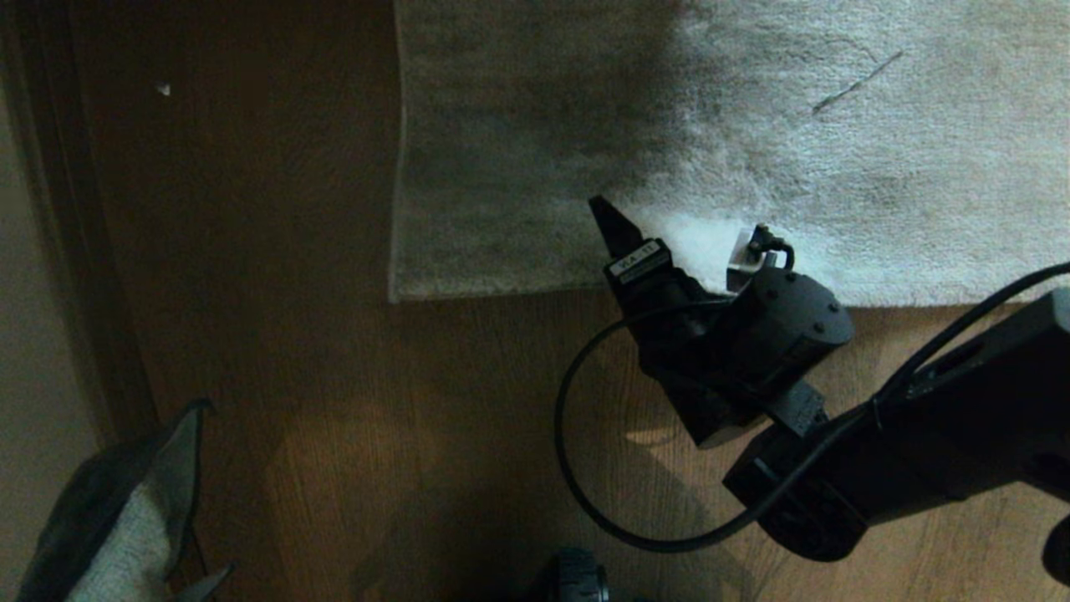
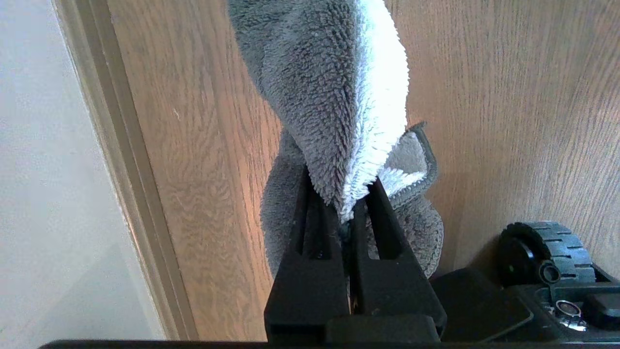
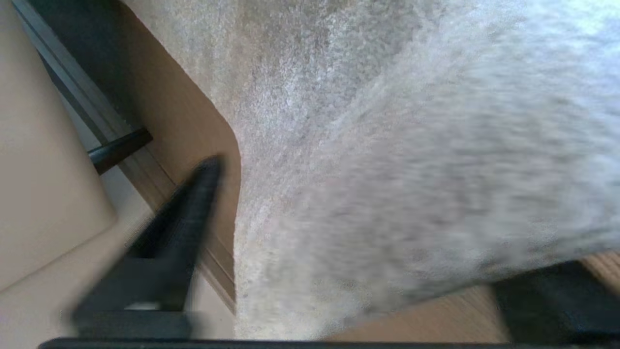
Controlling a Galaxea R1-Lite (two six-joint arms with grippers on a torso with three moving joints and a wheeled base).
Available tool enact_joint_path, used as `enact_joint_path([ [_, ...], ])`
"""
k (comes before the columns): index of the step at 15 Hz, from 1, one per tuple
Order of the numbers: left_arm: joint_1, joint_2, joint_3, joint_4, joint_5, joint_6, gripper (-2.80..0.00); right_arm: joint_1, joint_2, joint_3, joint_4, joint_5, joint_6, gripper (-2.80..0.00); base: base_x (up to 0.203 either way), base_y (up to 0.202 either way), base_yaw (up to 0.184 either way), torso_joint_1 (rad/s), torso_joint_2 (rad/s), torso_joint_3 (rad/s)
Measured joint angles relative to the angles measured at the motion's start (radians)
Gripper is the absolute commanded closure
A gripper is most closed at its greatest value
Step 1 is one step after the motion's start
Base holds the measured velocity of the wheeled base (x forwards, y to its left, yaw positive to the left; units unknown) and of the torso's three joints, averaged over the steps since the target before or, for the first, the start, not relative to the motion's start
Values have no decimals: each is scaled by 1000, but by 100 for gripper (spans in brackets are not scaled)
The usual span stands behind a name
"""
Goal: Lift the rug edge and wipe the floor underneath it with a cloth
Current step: Lift up the carpet
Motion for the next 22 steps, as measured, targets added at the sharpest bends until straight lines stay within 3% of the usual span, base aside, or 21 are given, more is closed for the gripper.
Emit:
enact_joint_path([
  [13, 0, 0, 0, 0, 0, -1, 0, -1, -40, 5, 0, 1, -53, 0, 0, 0, 0, 0, 0, 0],
  [22, 0, 0, 0, 0, 0, 0, 0, -7, -169, 9, 0, 0, -232, 0, 0, 0, 0, 0, 0, 0],
])
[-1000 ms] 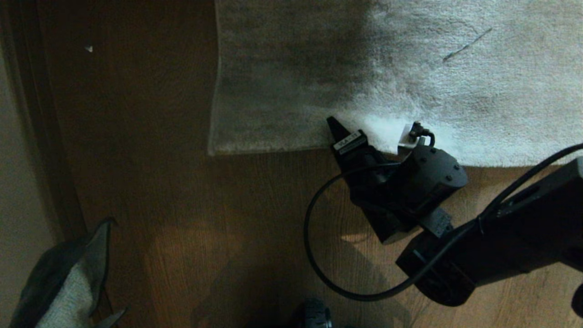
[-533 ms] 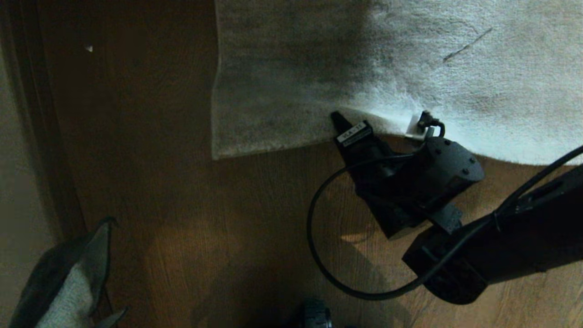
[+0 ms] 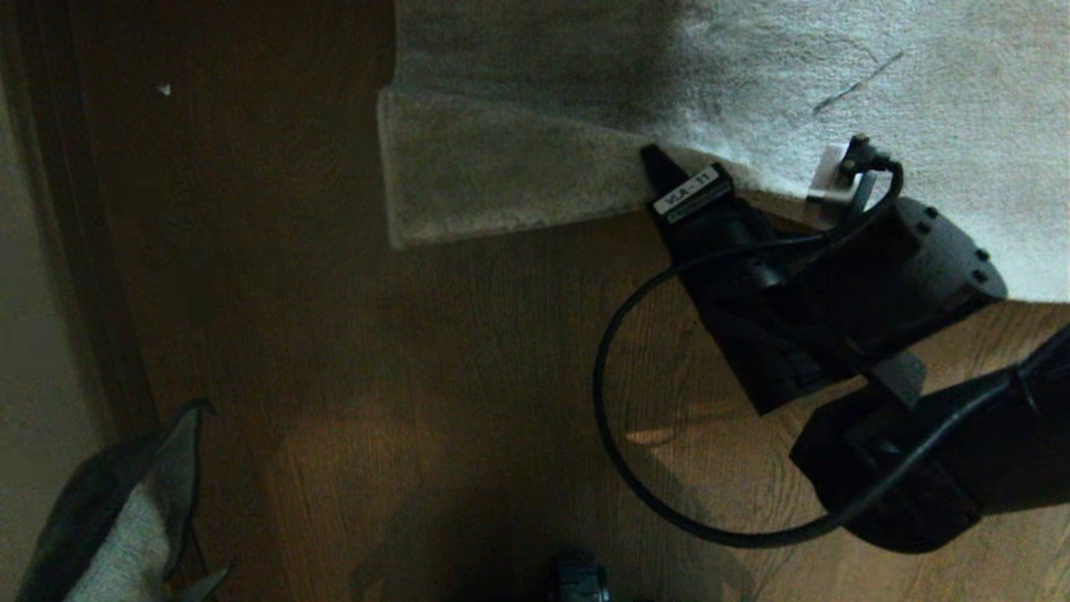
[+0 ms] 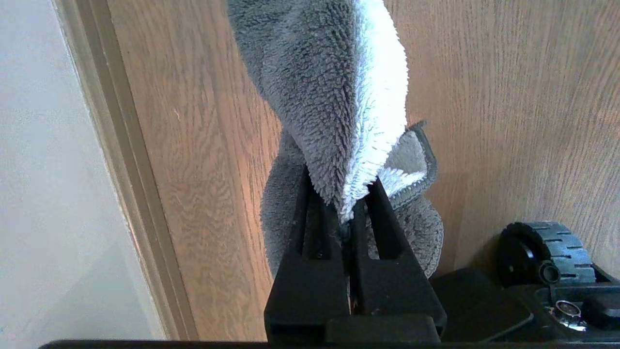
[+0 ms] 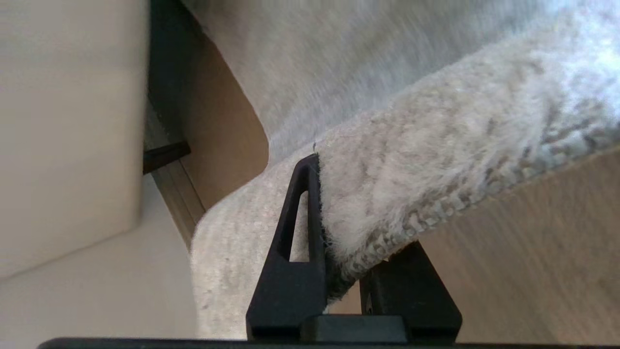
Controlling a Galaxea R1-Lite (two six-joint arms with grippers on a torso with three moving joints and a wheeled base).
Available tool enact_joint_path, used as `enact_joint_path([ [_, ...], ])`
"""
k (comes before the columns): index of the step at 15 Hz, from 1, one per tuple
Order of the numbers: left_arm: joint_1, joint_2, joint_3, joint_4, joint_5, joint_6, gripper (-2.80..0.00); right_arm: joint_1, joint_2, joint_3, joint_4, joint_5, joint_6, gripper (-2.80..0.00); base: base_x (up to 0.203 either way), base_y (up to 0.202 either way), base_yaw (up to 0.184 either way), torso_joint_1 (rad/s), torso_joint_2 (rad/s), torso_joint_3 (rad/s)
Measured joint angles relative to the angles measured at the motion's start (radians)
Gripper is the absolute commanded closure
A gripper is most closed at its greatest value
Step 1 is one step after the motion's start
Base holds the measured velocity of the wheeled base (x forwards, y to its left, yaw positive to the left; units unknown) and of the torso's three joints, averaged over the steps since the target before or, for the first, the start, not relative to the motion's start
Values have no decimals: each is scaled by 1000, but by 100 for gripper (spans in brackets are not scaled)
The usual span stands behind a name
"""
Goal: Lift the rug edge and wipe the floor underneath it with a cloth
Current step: Lift up the carpet
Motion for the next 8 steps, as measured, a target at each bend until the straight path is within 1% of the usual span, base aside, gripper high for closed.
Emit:
enact_joint_path([
  [3, 0, 0, 0, 0, 0, 0, 0, -7, -22, 0, 0, -4, -11, 0, 0, 0, 0, 0, 0, 0],
  [8, 0, 0, 0, 0, 0, 0, 0, -38, -23, -2, 0, -61, -34, 0, 0, 0, 0, 0, 0, 0],
])
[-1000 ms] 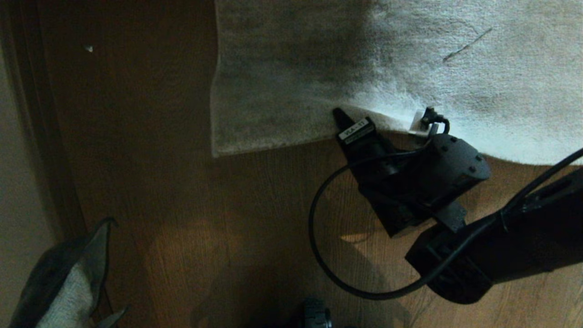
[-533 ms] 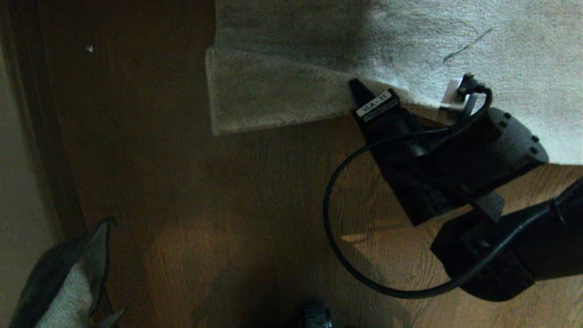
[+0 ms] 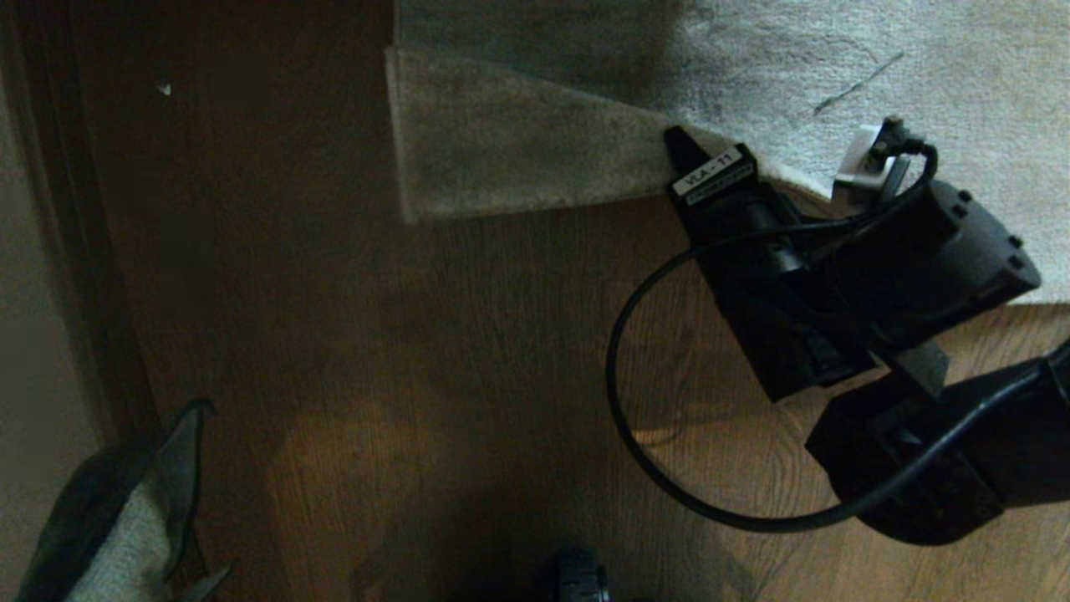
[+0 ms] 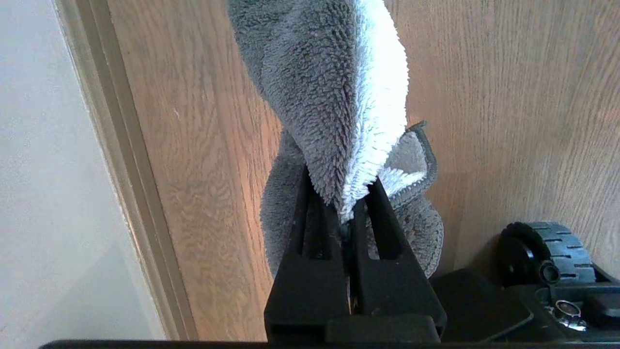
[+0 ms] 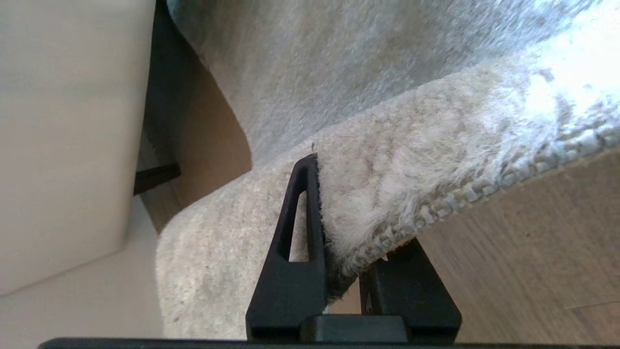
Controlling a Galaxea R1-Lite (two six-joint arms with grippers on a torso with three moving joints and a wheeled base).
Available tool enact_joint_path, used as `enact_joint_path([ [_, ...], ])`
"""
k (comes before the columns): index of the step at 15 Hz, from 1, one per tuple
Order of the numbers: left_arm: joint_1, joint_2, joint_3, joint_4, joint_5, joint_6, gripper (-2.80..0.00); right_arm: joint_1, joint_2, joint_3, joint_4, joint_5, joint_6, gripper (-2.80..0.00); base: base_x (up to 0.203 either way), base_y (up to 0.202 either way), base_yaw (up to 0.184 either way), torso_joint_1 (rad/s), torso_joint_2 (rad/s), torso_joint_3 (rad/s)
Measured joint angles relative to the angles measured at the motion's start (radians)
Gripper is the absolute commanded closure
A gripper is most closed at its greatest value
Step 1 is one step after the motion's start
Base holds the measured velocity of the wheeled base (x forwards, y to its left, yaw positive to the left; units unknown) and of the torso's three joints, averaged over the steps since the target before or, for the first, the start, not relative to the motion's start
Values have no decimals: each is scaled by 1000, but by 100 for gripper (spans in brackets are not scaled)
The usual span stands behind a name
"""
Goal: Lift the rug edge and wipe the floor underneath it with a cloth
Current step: Lift up the carpet
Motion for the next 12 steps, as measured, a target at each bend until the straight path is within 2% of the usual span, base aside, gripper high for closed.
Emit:
enact_joint_path([
  [6, 0, 0, 0, 0, 0, 0, 0, -75, -8, 1, -1, -25, -50, 0, 0, 0, 0, 0, 0, 0],
  [12, 0, 0, 0, 0, 0, 0, 0, -169, -77, 41, -3, -37, -15, 0, 0, 0, 0, 0, 0, 0],
])
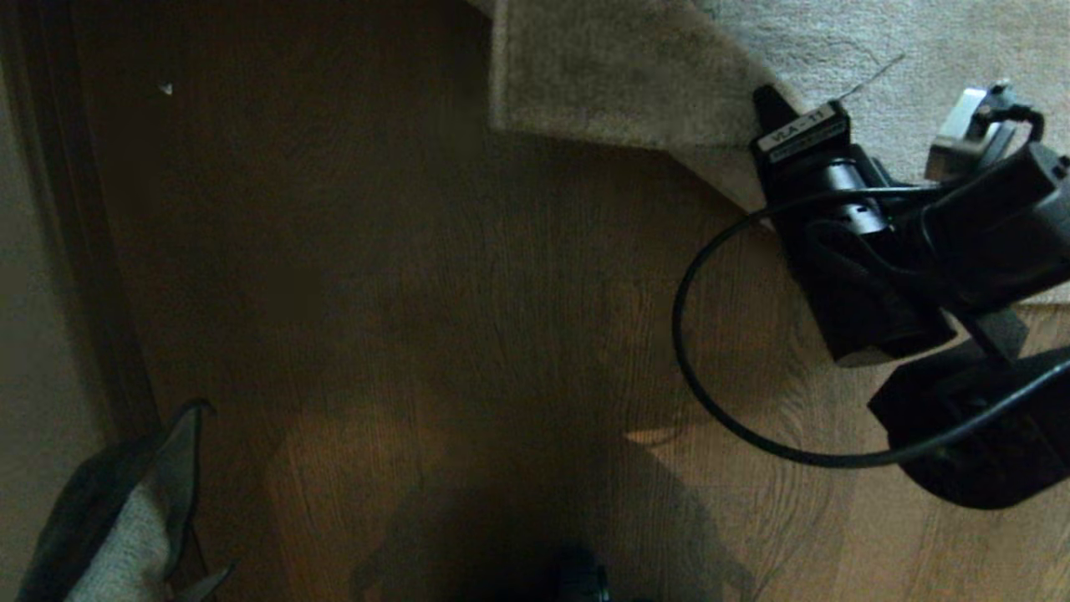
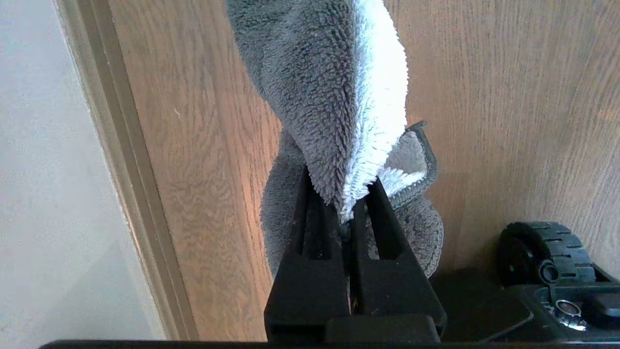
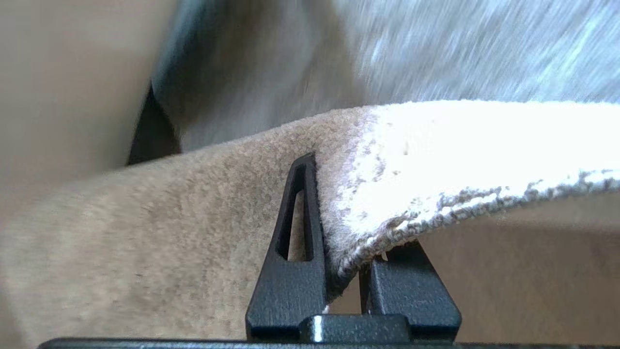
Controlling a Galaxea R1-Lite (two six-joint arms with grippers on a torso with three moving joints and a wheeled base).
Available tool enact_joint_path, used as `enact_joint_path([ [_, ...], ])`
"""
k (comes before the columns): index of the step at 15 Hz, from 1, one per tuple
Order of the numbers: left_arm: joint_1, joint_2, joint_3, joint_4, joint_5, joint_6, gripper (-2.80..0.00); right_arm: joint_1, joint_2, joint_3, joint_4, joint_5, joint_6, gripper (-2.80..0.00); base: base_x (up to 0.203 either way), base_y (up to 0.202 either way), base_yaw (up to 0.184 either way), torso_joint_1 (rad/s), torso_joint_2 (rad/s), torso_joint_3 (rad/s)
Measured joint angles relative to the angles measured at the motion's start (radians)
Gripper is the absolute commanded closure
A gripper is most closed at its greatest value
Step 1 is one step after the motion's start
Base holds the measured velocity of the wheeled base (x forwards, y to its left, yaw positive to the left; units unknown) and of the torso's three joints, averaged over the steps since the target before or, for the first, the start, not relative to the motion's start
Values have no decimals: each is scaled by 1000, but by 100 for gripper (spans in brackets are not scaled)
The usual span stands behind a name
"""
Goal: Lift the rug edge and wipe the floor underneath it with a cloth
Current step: Lift up the carpet
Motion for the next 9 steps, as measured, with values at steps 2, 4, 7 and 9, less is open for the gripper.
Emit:
enact_joint_path([
  [2, 0, 0, 0, 0, 0, 0, 0, -25, -23, 20, 0, -1, 3, 0, 0, 0, 0, 0, 0, 0],
  [4, 0, 0, 0, 0, 0, 0, 0, -41, -46, 44, 0, -1, 4, 0, 0, 0, 0, 0, 0, 0],
  [7, 0, 0, 0, 0, 0, 0, 0, -60, -70, 60, 4, 4, 6, 0, 0, 0, 0, 0, 0, 0],
  [9, 0, 0, 0, 0, 0, 0, 0, -66, -76, 64, 5, 7, 7, 0, 0, 0, 0, 0, 0, 0],
])
